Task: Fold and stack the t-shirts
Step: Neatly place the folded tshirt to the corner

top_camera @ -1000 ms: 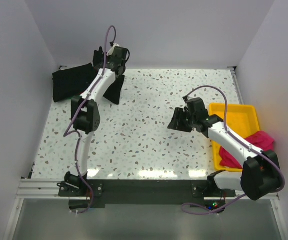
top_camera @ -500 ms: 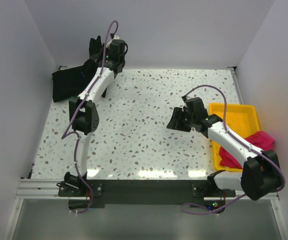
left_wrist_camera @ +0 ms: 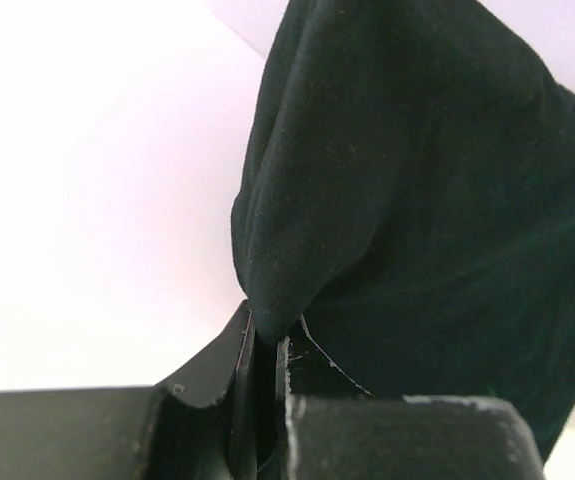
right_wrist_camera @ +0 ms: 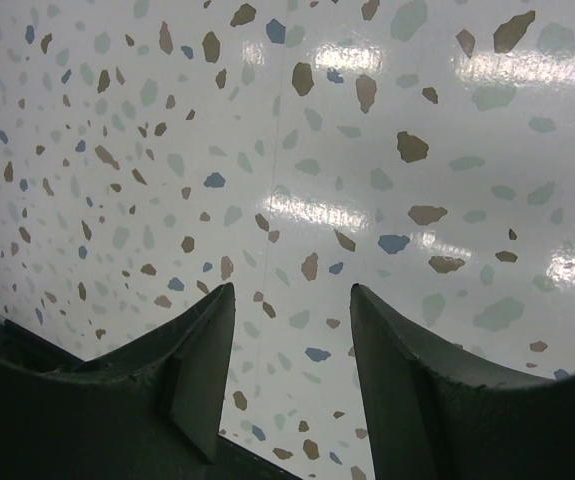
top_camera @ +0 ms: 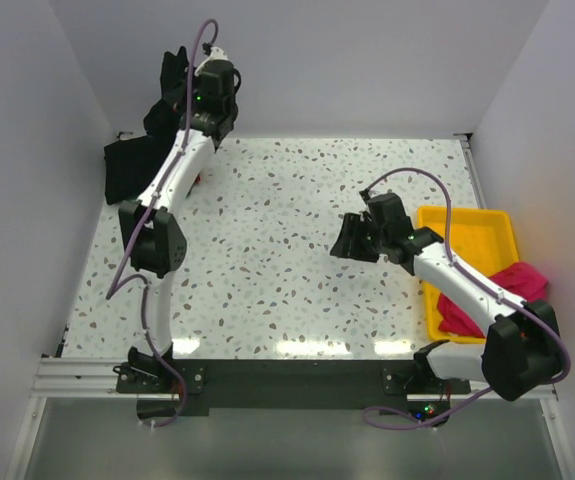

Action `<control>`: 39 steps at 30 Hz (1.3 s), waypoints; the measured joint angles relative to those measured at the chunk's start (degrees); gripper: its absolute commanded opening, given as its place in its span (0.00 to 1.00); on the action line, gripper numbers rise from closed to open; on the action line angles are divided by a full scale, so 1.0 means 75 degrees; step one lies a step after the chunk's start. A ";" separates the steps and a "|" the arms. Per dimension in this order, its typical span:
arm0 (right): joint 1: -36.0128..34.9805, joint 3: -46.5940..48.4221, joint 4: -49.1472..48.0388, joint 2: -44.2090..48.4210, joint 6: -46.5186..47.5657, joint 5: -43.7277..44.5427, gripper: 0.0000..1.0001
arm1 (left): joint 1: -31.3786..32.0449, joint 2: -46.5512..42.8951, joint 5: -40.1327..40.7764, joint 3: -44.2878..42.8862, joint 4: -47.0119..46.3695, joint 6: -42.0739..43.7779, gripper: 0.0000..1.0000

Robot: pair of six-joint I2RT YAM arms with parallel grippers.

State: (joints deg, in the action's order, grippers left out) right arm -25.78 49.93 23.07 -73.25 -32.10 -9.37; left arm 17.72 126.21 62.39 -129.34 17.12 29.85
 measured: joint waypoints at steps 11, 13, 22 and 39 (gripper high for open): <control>-0.0277 0.0358 0.0050 -0.0388 0.0000 0.0184 0.53 | -0.0930 -0.0087 -0.0965 0.0233 0.0542 -0.0845 0.04; -0.0388 0.0425 0.0082 -0.0516 0.0000 0.0201 0.53 | -0.1291 -0.0067 -0.1390 0.0233 0.0729 -0.1169 0.33; -0.0863 0.0618 0.0230 -0.0694 -0.0035 0.0396 0.53 | -0.3270 0.0702 -0.3526 -0.0755 0.2005 -0.3570 0.99; -0.1064 0.0632 0.0032 -0.0682 -0.0169 0.0600 0.54 | -0.3083 -0.1402 -0.6202 0.2317 0.1480 -0.6044 1.00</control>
State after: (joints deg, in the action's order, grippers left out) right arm -33.76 54.68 23.31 -78.37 -33.36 -4.86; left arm -5.41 115.70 15.88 -111.96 28.23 -15.49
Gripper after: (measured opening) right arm 0.535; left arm 0.997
